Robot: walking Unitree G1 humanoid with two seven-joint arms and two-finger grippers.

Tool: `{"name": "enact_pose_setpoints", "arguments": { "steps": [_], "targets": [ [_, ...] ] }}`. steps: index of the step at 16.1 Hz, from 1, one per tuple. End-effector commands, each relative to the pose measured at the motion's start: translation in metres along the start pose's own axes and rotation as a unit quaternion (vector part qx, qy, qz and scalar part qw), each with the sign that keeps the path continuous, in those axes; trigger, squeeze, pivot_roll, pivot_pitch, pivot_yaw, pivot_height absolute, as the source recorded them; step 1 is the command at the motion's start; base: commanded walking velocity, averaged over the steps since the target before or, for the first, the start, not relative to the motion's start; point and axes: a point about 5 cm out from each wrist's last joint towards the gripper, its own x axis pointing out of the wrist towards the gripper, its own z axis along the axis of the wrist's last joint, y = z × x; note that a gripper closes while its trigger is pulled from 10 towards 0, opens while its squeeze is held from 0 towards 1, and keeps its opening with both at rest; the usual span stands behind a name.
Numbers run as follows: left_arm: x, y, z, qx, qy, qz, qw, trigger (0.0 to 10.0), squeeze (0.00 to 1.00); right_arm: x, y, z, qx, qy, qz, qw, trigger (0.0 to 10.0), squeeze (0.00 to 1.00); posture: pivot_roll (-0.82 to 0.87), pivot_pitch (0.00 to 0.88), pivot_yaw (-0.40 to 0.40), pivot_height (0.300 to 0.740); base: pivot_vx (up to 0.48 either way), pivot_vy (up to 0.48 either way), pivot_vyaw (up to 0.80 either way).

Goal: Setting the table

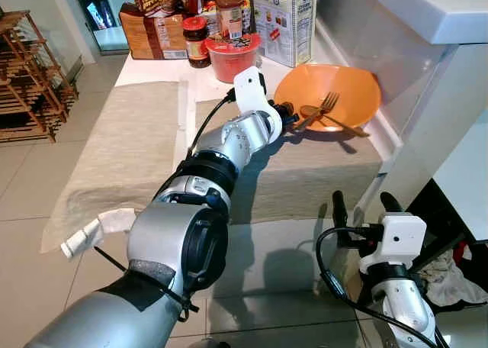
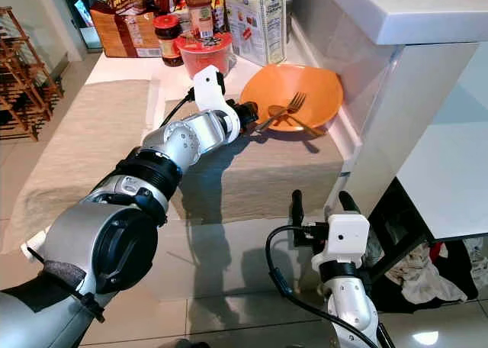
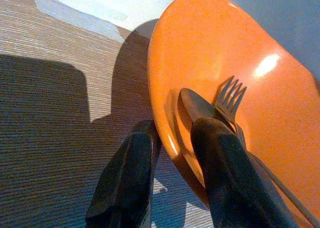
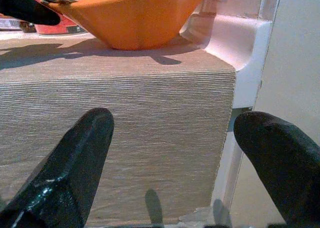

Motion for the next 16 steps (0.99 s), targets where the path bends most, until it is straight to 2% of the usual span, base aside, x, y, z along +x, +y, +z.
{"name": "enact_pose_setpoints", "arguments": {
  "steps": [1, 5, 8, 12, 16],
  "targets": [
    [0.0, -0.004, 0.005, 0.003, -0.006, 0.01, 1.0, 0.0, 0.0, -0.001, 0.002, 0.001, -0.002, 0.002, 0.004, 1.0, 10.0, 0.0, -0.19, 0.019, 0.101, 0.74, 0.0, 0.0, 0.0],
    [-0.005, 0.002, 0.029, 0.026, -0.062, 0.048, 0.997, 0.0, 0.0, -0.002, 0.003, 0.001, -0.002, 0.006, 0.006, 1.0, 10.0, 0.0, -0.19, 0.02, 0.099, 0.74, 0.0, 0.0, 0.0],
    [-0.008, 0.006, 0.042, 0.022, -0.087, 0.064, 0.994, 0.0, 0.0, -0.003, 0.004, 0.0, -0.002, 0.008, 0.009, 1.0, 10.0, 0.0, -0.19, 0.016, 0.096, 0.74, 0.0, 0.0, 0.0],
    [-0.01, 0.018, 0.046, 0.032, -0.091, 0.097, 0.991, 0.0, 0.0, -0.003, 0.004, -0.001, -0.002, 0.01, 0.011, 1.0, 10.0, 0.0, -0.18, 0.011, 0.094, 0.74, 0.0, 0.0, 0.0],
    [-0.012, 0.04, 0.044, 0.03, -0.081, 0.138, 0.987, 0.0, 0.0, -0.004, 0.004, -0.002, -0.002, 0.015, 0.014, 1.0, 10.0, 0.0, -0.18, 0.005, 0.087, 0.74, 0.0, 0.0, 0.0]
  ]
}}
